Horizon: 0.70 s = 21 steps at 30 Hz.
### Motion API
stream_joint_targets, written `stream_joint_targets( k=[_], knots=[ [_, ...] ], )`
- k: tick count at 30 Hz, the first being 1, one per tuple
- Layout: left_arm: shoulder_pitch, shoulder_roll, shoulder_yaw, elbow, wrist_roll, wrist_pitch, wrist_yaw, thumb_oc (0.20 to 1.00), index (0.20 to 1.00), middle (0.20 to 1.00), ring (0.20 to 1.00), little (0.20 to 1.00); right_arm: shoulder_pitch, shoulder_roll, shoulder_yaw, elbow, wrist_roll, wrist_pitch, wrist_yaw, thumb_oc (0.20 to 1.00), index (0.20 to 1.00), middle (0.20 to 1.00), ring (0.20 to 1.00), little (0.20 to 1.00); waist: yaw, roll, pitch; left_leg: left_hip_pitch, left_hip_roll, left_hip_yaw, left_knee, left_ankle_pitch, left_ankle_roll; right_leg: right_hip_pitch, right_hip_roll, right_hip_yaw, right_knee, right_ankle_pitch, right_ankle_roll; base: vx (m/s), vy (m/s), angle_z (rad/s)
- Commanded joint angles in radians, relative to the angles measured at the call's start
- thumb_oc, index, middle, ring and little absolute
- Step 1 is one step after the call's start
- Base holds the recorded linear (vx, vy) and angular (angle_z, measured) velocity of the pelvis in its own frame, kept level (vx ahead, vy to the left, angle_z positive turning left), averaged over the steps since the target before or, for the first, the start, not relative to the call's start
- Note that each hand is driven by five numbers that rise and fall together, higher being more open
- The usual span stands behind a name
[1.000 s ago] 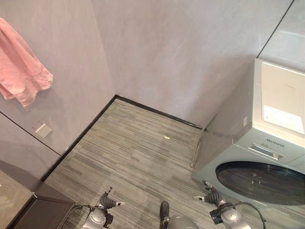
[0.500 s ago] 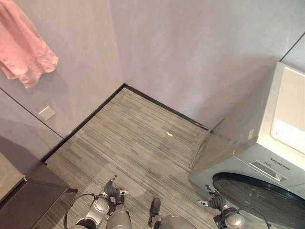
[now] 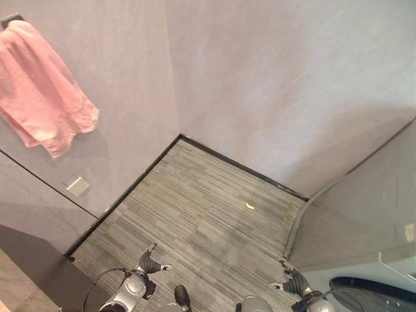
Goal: Put brush and paste in cup on sink, flatten towel.
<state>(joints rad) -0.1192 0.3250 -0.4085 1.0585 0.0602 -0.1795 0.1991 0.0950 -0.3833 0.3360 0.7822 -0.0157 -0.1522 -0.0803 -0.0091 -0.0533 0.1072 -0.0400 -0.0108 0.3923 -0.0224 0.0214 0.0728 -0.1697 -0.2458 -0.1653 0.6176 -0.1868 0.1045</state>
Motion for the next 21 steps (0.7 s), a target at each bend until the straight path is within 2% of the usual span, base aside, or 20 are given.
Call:
stream_joint_targets(
  k=[1,2,3,4,5,7,8,9,11,12,15,18,19,21],
  knots=[
    [-0.004,0.027,0.027,-0.044,0.029,-0.032,0.011,1.0,1.0,1.0,1.0,1.0,-0.006,-0.004,0.018,-0.084,-0.009,-0.03,0.0,1.0,1.0,1.0,1.0,1.0,-0.008,0.001,0.009,-0.069,0.021,-0.07,0.045,0.049,-0.031,0.081,0.072,0.111,-0.159,0.404,0.055,0.28,0.173,0.46],
    [-0.002,0.026,0.028,-0.037,0.03,-0.036,0.012,1.0,1.0,1.0,1.0,1.0,-0.002,-0.003,0.026,-0.099,-0.015,-0.034,0.003,1.0,1.0,1.0,1.0,1.0,-0.011,0.014,0.009,-0.031,0.013,-0.096,0.018,0.054,-0.032,0.031,0.102,0.097,-0.183,0.382,0.045,0.23,0.133,0.6],
    [-0.002,0.025,0.028,-0.037,0.03,-0.036,0.012,1.0,1.0,1.0,1.0,1.0,-0.002,-0.003,0.026,-0.1,-0.015,-0.034,0.003,1.0,1.0,1.0,1.0,1.0,-0.013,0.014,0.01,-0.029,0.012,-0.099,0.016,0.055,-0.032,0.032,0.1,0.095,-0.18,0.379,0.045,0.29,0.107,0.85],
    [-0.002,0.023,0.025,-0.027,0.029,-0.038,0.011,1.0,1.0,1.0,1.0,1.0,-0.001,-0.008,0.027,-0.11,-0.015,-0.039,0.003,1.0,1.0,1.0,1.0,1.0,-0.027,0.024,0.021,0.008,0.009,-0.132,-0.005,0.053,-0.035,-0.022,0.14,0.094,-0.202,0.32,0.03,0.3,0.0,1.04],
    [-0.001,0.017,0.019,-0.024,0.032,-0.04,0.011,1.0,1.0,1.0,1.0,1.0,0.005,-0.014,0.03,-0.123,-0.013,-0.045,0.003,1.0,1.0,1.0,1.0,1.0,-0.04,0.021,0.035,0.037,-0.002,-0.182,-0.01,0.049,-0.038,-0.063,0.183,0.127,-0.248,0.303,0.027,0.37,-0.012,1.31],
    [-0.007,0.012,0.015,-0.018,0.038,-0.041,0.014,1.0,1.0,1.0,1.0,1.0,0.008,-0.016,0.031,-0.126,-0.006,-0.047,0.001,1.0,1.0,1.0,1.0,1.0,-0.051,0.012,0.04,0.059,-0.016,-0.227,-0.017,0.036,-0.044,-0.087,0.217,0.17,-0.342,0.319,0.031,0.25,-0.054,0.93],
    [-0.007,0.012,0.015,-0.018,0.038,-0.041,0.014,1.0,1.0,1.0,1.0,1.0,0.008,-0.017,0.031,-0.126,-0.006,-0.047,0.001,1.0,1.0,1.0,1.0,1.0,-0.052,0.013,0.042,0.061,-0.016,-0.228,-0.017,0.036,-0.044,-0.085,0.216,0.169,-0.343,0.319,0.031,0.27,-0.08,0.85],
    [-0.015,0.006,0.007,-0.01,0.045,-0.042,0.013,1.0,1.0,1.0,1.0,1.0,0.011,-0.019,0.029,-0.127,0.003,-0.046,0.001,1.0,1.0,1.0,1.0,1.0,-0.074,0.006,0.043,0.085,-0.031,-0.284,-0.022,0.02,-0.051,-0.106,0.25,0.247,-0.433,0.339,0.039,0.28,-0.084,1.23],
    [-0.02,0.002,0.002,-0.005,0.049,-0.042,0.013,1.0,1.0,1.0,1.0,1.0,0.014,-0.021,0.027,-0.122,0.007,-0.042,0.009,1.0,1.0,1.0,1.0,1.0,-0.091,0.0,0.043,0.101,-0.042,-0.339,-0.006,0.005,-0.054,-0.119,0.266,0.299,-0.456,0.365,0.05,0.35,-0.119,1.65],
    [-0.014,-0.007,0.0,-0.004,0.04,-0.044,0.009,1.0,1.0,1.0,1.0,1.0,0.015,-0.02,0.033,-0.115,-0.003,-0.039,0.014,1.0,1.0,1.0,1.0,1.0,-0.086,-0.007,0.028,0.106,-0.046,-0.361,0.004,-0.008,-0.056,-0.071,0.251,0.29,-0.488,0.346,0.04,0.28,-0.139,1.55],
    [0.007,-0.015,0.01,-0.006,0.018,-0.041,0.013,1.0,1.0,1.0,1.0,1.0,-0.005,-0.027,0.048,-0.112,-0.019,-0.039,0.016,1.0,1.0,1.0,1.0,1.0,-0.063,-0.004,0.003,0.098,-0.039,-0.388,0.023,-0.007,-0.064,-0.029,0.256,0.259,-0.496,0.32,0.02,0.23,-0.153,0.91],
    [0.019,-0.015,0.017,-0.018,-0.004,-0.037,0.012,1.0,1.0,1.0,1.0,1.0,-0.016,-0.04,0.051,-0.13,-0.019,-0.038,0.018,1.0,1.0,1.0,1.0,1.0,-0.055,-0.002,-0.003,0.088,-0.032,-0.412,0.043,-0.01,-0.072,-0.016,0.256,0.229,-0.495,0.299,0.006,0.17,-0.149,0.4],
    [0.016,-0.013,0.02,-0.02,-0.016,-0.033,0.014,1.0,1.0,1.0,1.0,1.0,-0.035,-0.059,0.057,-0.151,-0.03,-0.041,0.012,1.0,1.0,1.0,1.0,1.0,-0.042,-0.004,0.0,0.073,-0.026,-0.447,0.061,-0.01,-0.089,-0.004,0.256,0.201,-0.496,0.279,-0.008,0.15,-0.156,0.65],
    [0.017,-0.012,0.023,-0.025,-0.017,-0.031,0.014,1.0,1.0,1.0,1.0,1.0,-0.032,-0.072,0.05,-0.173,-0.033,-0.044,0.013,1.0,1.0,1.0,1.0,1.0,-0.048,-0.003,-0.001,0.065,-0.024,-0.458,0.077,-0.015,-0.095,0.004,0.254,0.18,-0.498,0.27,-0.013,0.18,-0.16,0.85]
  ],
)
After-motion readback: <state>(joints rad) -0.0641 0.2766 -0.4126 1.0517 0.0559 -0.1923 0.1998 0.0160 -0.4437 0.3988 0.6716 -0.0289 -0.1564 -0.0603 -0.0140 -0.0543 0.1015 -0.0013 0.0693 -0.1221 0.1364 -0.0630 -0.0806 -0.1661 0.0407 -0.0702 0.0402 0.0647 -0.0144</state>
